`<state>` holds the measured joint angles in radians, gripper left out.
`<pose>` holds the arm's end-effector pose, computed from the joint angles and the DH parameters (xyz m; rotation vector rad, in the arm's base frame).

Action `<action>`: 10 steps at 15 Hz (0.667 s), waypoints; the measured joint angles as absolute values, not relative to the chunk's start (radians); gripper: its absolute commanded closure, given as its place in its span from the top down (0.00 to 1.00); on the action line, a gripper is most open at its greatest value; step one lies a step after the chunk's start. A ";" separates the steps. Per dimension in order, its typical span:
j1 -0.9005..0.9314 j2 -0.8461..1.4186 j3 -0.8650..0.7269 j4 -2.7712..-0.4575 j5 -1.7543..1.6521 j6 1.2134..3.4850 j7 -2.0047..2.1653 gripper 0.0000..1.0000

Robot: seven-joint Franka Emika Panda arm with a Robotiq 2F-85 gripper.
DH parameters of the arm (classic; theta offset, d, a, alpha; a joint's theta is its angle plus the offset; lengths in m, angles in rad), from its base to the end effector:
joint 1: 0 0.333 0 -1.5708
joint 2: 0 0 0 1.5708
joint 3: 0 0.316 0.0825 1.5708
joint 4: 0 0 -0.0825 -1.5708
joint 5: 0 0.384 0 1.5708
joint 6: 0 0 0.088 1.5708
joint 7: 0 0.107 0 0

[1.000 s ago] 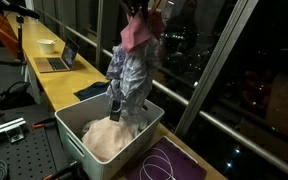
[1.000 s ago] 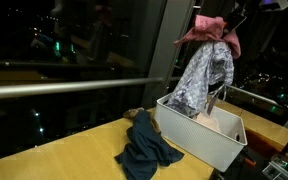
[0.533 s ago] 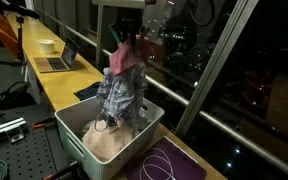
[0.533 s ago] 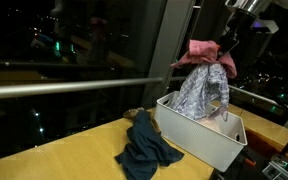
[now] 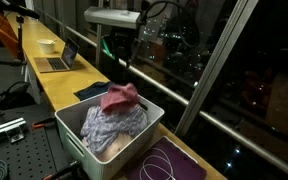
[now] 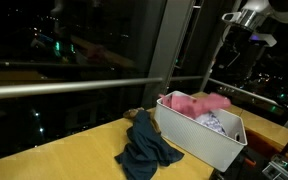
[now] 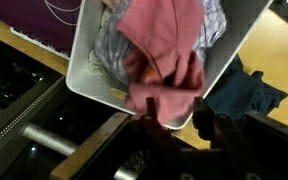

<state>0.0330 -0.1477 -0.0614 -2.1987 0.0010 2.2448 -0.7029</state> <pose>0.5205 -0.0156 0.4653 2.8962 1.0143 0.2836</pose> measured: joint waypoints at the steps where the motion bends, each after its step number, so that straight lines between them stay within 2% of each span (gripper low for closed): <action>1: 0.032 -0.148 -0.062 -2.203 0.001 2.249 -0.703 0.84; 3: 0.032 -0.150 -0.062 -2.207 0.001 2.256 -0.703 0.97; 4: 0.032 -0.152 -0.062 -2.207 0.001 2.257 -0.703 1.00; 10: 0.084 -0.149 0.007 -2.207 0.000 2.285 -0.687 1.00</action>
